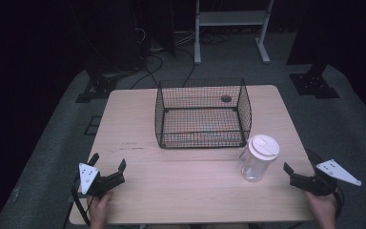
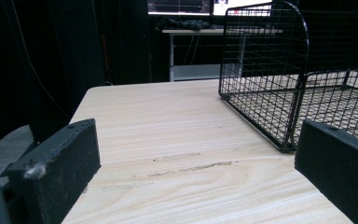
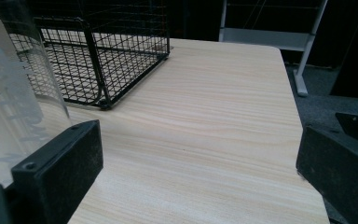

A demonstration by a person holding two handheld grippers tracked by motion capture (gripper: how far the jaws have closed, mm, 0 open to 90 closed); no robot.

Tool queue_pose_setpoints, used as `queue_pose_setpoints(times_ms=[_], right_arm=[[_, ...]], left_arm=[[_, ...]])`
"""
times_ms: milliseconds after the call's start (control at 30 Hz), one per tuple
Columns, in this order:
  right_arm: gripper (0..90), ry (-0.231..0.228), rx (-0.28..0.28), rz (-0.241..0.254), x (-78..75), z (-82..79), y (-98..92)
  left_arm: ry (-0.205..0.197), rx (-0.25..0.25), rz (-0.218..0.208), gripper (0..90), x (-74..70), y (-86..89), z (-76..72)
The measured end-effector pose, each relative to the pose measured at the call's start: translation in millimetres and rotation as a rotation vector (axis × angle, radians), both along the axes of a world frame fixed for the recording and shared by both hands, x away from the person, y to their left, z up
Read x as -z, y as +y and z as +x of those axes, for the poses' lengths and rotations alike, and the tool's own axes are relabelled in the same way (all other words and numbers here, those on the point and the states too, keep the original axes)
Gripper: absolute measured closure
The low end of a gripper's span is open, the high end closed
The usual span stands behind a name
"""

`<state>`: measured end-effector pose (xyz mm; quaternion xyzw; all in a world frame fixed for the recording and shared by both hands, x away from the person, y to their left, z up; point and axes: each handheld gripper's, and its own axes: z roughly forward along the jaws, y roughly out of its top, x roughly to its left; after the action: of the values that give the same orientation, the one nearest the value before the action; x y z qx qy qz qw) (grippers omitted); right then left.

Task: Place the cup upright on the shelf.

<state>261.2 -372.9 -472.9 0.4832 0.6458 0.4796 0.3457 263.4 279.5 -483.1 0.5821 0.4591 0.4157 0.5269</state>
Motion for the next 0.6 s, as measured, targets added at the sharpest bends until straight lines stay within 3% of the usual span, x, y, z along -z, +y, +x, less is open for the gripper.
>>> queue_pose_setpoints(times_ms=[600], right_arm=[[0.0, -0.033, -0.044, 0.002, -14.3, -14.6, 5.7]], left_arm=[[-0.005, 0.004, -0.002, 0.0, 0.1, 0.0, -0.6]])
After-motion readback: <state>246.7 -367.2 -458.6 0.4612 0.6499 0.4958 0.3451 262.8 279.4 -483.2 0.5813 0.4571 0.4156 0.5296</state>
